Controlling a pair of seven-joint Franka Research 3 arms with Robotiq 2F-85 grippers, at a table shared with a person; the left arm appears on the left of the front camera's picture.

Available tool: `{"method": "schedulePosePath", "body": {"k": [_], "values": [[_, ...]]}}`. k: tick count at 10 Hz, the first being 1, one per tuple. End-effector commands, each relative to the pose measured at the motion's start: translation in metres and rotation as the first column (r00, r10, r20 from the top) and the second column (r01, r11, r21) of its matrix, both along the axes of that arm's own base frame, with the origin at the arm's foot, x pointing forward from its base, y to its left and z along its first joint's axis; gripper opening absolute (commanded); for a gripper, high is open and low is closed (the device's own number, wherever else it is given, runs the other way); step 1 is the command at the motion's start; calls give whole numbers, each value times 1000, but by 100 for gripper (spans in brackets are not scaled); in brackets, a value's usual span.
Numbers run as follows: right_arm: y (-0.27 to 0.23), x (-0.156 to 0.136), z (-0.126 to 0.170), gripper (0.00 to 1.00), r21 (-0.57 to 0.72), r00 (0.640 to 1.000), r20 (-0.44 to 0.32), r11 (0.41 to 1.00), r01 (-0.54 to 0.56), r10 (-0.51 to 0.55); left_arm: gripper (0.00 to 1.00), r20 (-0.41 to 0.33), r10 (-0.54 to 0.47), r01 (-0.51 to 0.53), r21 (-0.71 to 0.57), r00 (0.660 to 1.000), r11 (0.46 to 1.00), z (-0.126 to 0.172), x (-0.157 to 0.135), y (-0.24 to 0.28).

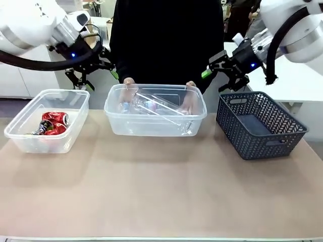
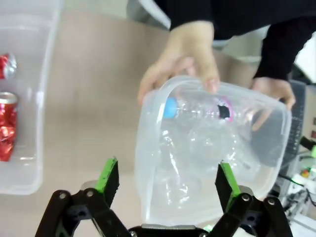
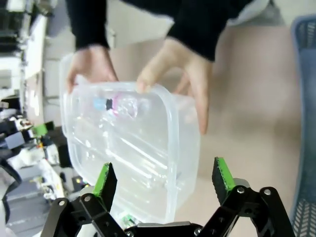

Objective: Sort the waste into each basket.
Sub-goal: Release the Organizing box you were holding.

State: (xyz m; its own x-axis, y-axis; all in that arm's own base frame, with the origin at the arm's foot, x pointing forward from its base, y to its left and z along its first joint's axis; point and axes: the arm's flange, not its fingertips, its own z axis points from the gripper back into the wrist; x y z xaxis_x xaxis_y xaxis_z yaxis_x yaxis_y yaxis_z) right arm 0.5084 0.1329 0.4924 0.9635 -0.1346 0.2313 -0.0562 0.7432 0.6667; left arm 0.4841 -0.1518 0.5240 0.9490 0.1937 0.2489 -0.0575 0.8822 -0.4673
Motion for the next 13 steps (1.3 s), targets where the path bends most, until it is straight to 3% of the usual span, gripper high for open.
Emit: {"method": "schedulePosePath", "body": {"k": [1,9,10,11,12,13], "values": [[5,3,6,100,-40,998,-54,999,-27,25,100,-77,3,1,50,997,999,19,2,-5],[4,-1,2,100,-37,999,-35,999,-33,31,100,-71,-8,11,41,997,999,17,1,-5],[-18,-27,28,100,185,993,-24,977,-110,116,100,-73,-118,116,-31,990,993,39,-9,8],[-45,-60,47,100,383,980,1,905,-185,200,100,-103,-200,187,-126,974,974,55,-28,31],[-75,-94,61,100,541,974,-22,822,-177,224,100,-98,-285,254,-247,954,935,63,-54,59],[-106,-128,69,100,666,977,-21,732,-145,213,100,-54,-298,257,-377,953,890,62,-79,88]]}}
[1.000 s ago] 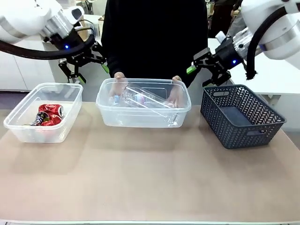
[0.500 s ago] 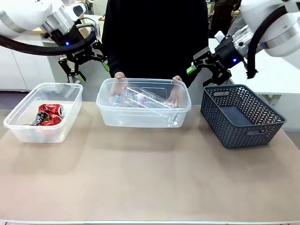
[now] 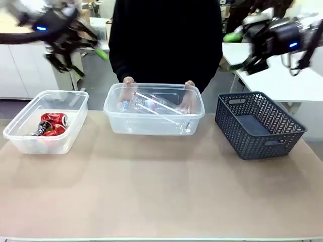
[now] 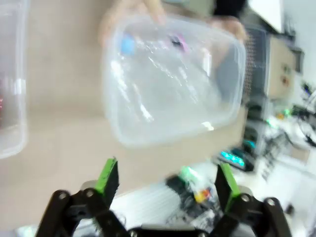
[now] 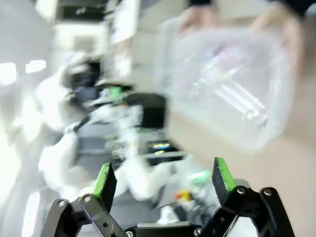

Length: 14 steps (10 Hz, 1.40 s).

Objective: Sort the waste into each basket.
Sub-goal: Release the Organizing box you were holding.

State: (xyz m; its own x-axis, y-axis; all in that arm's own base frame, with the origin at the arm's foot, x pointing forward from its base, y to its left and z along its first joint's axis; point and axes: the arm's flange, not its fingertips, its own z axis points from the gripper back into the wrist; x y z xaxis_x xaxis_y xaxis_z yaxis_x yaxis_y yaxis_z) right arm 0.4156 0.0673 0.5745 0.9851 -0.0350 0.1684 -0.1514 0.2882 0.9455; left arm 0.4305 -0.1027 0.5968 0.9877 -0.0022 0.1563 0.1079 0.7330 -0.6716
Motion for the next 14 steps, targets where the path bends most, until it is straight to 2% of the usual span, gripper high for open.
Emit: {"method": "schedulePosePath", "body": {"k": [1,2,3,4,5,6,14], "values": [[-71,-70,-13,100,275,994,-94,959,71,-46,100,-65,-57,36,-285,996,958,-22,-50,68],[-94,-93,-23,100,270,984,-95,947,172,-152,100,-22,-14,4,-415,1000,910,-35,-68,90],[-113,-107,-38,100,221,965,-106,941,257,-239,100,62,78,-35,-519,995,854,-50,-85,105],[-131,-118,-52,100,240,959,-81,928,285,-273,100,73,131,-70,-545,989,836,-62,-96,115],[-143,-124,-59,100,223,953,-36,928,300,-300,100,32,171,-125,-556,985,822,-74,-98,125],[-128,-116,-42,100,267,974,-84,937,224,-209,100,33,79,-52,-505,996,862,-43,-90,120],[-128,-116,-42,100,267,974,-84,937,224,-209,100,33,79,-52,-505,996,862,-43,-90,120]]}}
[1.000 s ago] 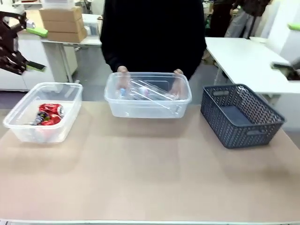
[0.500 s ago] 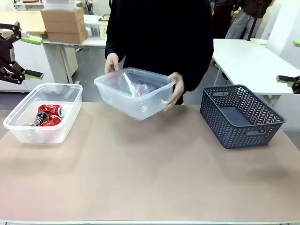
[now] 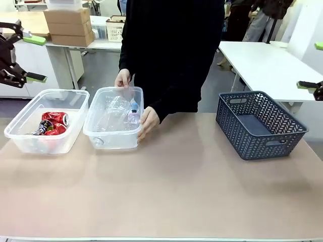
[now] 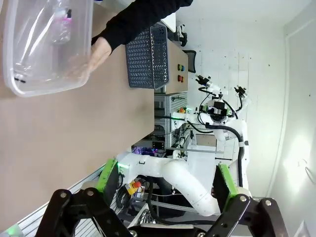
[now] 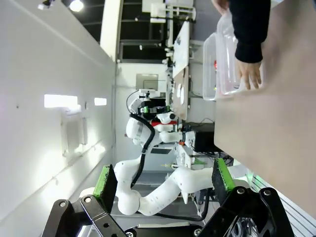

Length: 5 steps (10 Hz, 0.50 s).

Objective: Sort the waste into each basket.
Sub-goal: Release the Organizing box you were holding.

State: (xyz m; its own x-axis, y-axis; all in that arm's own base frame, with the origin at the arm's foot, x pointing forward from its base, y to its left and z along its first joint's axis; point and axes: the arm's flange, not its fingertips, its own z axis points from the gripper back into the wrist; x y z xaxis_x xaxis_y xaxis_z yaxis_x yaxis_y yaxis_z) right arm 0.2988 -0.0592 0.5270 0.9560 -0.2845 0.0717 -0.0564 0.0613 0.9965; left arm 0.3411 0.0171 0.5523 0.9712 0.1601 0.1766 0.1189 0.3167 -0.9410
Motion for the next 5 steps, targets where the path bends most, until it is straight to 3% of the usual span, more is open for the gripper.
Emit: {"method": "schedulePosePath", "body": {"k": [1,5], "values": [[-1,1,6,100,24,1000,5,1000,0,0,100,-6,-8,8,-13,1000,1000,2,0,0],[-1,1,6,100,24,1000,5,1000,0,0,100,-6,-8,8,-13,1000,1000,2,0,0]]}}
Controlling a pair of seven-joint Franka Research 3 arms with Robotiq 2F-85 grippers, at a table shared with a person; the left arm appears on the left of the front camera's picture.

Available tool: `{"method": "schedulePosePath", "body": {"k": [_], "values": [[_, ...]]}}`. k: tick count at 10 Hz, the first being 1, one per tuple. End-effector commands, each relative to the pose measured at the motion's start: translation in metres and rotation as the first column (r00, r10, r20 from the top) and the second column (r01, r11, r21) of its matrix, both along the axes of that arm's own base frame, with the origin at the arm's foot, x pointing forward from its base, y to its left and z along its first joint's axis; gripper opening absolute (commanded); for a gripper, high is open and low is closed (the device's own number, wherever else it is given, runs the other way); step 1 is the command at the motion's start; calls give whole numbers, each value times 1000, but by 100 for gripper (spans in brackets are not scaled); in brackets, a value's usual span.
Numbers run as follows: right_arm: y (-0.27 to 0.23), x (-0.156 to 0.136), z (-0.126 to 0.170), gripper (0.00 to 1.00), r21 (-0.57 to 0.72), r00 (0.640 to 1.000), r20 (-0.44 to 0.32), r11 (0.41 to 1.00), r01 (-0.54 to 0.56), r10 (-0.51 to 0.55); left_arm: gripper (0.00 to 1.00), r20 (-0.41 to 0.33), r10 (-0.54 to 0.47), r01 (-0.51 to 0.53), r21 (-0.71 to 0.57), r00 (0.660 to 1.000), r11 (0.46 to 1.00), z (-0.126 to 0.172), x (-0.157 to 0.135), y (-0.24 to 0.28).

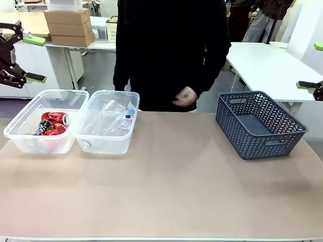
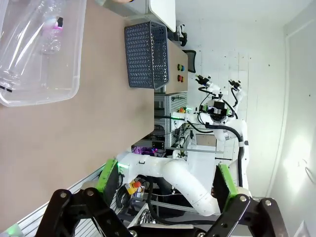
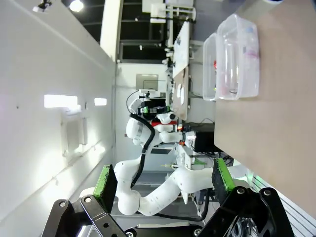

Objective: Sort the waste into each basket.
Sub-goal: Release the Organizing box you were holding.

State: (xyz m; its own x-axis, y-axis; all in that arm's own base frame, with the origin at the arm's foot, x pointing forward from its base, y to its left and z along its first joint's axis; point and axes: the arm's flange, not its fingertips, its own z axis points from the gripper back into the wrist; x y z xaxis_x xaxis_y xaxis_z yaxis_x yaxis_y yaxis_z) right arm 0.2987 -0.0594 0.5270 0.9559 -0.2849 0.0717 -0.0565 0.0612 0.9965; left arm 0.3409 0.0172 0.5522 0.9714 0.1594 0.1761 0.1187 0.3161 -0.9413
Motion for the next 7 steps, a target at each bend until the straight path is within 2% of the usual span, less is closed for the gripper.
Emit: {"method": "schedulePosePath", "body": {"k": [1,7], "values": [[-1,1,5,100,23,1000,5,1000,-1,1,100,-6,-7,7,-12,1000,1000,2,0,0],[-1,1,5,100,23,1000,5,1000,-1,1,100,-6,-7,7,-12,1000,1000,2,0,0]]}}
